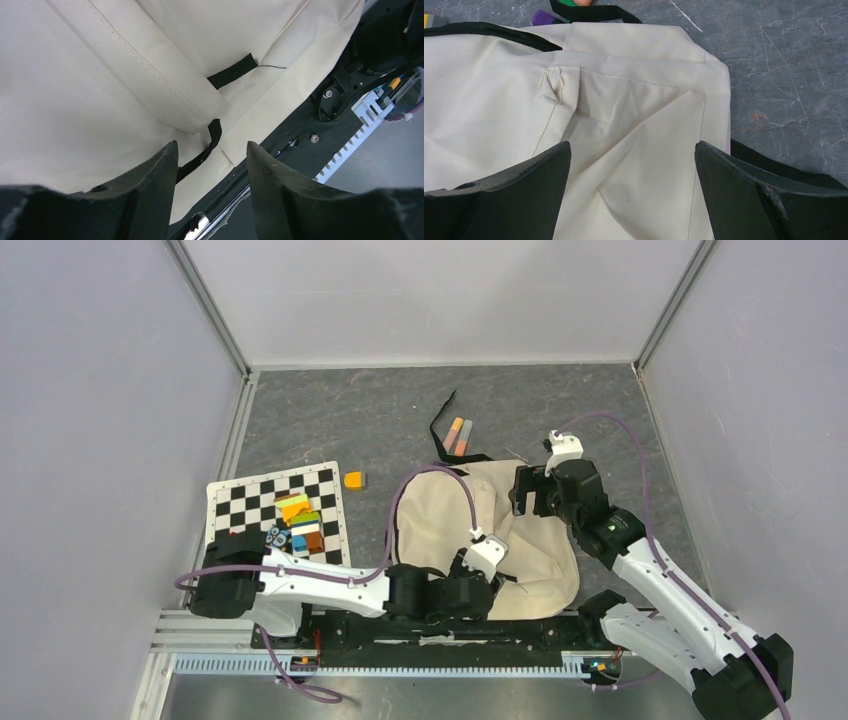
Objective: Pack the student bag
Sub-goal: Zip the student bag at the center of the board.
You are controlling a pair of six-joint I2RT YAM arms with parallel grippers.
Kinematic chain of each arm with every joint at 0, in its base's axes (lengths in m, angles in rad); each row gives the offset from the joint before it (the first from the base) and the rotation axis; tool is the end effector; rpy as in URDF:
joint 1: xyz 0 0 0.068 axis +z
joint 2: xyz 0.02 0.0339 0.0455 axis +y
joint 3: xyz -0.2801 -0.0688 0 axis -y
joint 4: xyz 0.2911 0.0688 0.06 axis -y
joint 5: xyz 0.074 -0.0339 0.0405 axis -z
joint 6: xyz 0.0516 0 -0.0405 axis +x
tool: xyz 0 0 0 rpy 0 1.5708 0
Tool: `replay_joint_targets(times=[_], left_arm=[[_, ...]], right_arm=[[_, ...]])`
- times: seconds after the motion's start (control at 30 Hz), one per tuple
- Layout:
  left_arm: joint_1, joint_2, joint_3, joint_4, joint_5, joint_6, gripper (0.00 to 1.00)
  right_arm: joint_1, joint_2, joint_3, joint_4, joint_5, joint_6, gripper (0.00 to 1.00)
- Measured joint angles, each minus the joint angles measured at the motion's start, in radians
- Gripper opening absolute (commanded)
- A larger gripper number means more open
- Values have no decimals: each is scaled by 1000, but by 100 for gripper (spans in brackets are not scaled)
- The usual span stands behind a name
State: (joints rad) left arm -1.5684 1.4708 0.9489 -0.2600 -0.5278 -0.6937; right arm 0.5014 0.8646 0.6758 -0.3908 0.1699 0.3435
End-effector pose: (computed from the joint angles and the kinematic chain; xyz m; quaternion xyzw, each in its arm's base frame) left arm 0.0268 -0.3584 0.2155 0.2867 0.8498 -0.2332 0.3758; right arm 0.2146 0.1077 0.2625 -0.0289 0.8770 0.1262 0.4628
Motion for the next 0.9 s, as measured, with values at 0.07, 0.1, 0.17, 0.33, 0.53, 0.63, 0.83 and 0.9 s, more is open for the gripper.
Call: replay_joint_targets(times=[0.07,0.1,0.17,0.33,0.53,0.63,0.83,0.9], left_arm=[[0,23,1,9,5,-4,49],[0,38,5,8,6,-6,48],[0,72,25,-2,5,-15,45],[0,118,71,-32,3,-31,37],[0,127,80,-52,-4,-45,2],[3,124,80,-66,-22,-57,2],[37,24,-2,-58,-13,-65,2],[52,-13,-28,-51,2,-65,2]], right_arm=[[0,-2,-2,0,-1,2,98],[0,-3,-3,0,-1,3,98],[0,-5,-3,0,-3,5,98],[0,-14,-3,0,-3,8,98],[0,-15,-3,0,-8,5,98],[-1,-18,-3,0,-16,-10,98],[-1,-26,-3,1,-105,-62,98],[-1,-22,-3,1,-154,-72,98]])
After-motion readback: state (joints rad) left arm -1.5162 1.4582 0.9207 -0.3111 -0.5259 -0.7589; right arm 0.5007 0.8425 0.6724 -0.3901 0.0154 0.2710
